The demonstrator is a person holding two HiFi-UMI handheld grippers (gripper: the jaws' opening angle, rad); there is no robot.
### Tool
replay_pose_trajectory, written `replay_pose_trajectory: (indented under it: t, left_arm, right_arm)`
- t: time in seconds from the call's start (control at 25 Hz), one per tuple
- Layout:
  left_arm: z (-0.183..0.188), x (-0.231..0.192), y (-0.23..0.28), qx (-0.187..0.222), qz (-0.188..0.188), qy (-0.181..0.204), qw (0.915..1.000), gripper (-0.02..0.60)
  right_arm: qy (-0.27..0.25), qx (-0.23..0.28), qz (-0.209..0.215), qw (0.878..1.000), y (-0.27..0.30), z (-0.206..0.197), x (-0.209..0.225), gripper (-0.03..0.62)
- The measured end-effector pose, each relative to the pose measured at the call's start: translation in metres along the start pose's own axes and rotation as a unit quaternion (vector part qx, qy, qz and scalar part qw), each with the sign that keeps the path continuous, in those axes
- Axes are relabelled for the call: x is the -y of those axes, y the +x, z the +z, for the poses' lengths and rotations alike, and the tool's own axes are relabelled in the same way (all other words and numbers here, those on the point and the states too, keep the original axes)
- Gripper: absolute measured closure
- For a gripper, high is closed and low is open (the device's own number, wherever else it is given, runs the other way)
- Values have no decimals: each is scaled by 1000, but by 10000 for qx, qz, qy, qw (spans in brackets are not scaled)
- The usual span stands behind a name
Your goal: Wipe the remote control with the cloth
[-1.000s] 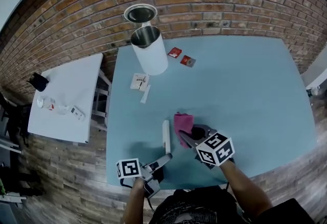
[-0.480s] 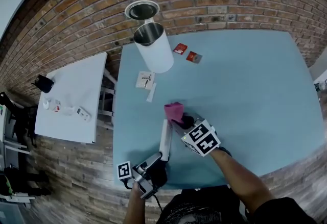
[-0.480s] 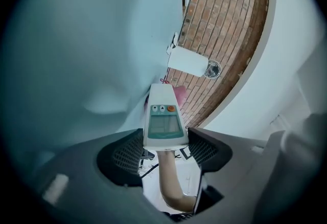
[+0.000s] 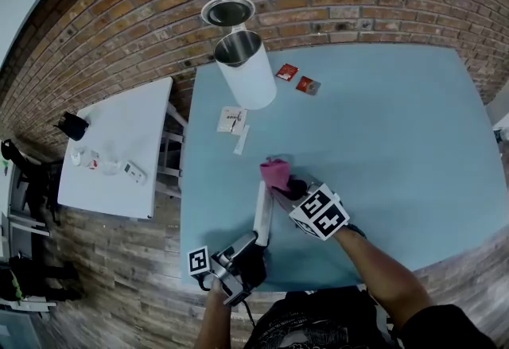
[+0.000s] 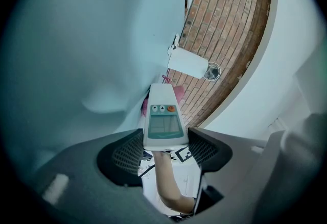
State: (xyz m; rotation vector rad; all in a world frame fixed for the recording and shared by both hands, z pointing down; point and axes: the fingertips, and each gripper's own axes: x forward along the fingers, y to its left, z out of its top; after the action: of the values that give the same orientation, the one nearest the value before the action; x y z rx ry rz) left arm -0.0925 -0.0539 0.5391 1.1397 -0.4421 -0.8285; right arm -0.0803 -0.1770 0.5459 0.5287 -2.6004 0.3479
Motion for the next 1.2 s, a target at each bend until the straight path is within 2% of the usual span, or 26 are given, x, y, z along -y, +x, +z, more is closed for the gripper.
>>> replay_pose_trajectory:
  t: [0.76,1.2]
  left_arm:
    - [-5,-3,7,-159,-75,-34,9998,301]
    - [-8,-3,7,-265,-132,-109,9995,301]
  right_arm:
    - [291,242,293,9989,-39,-15,-64,528]
    - [484,499,264,9972,-64,-8,-99,528]
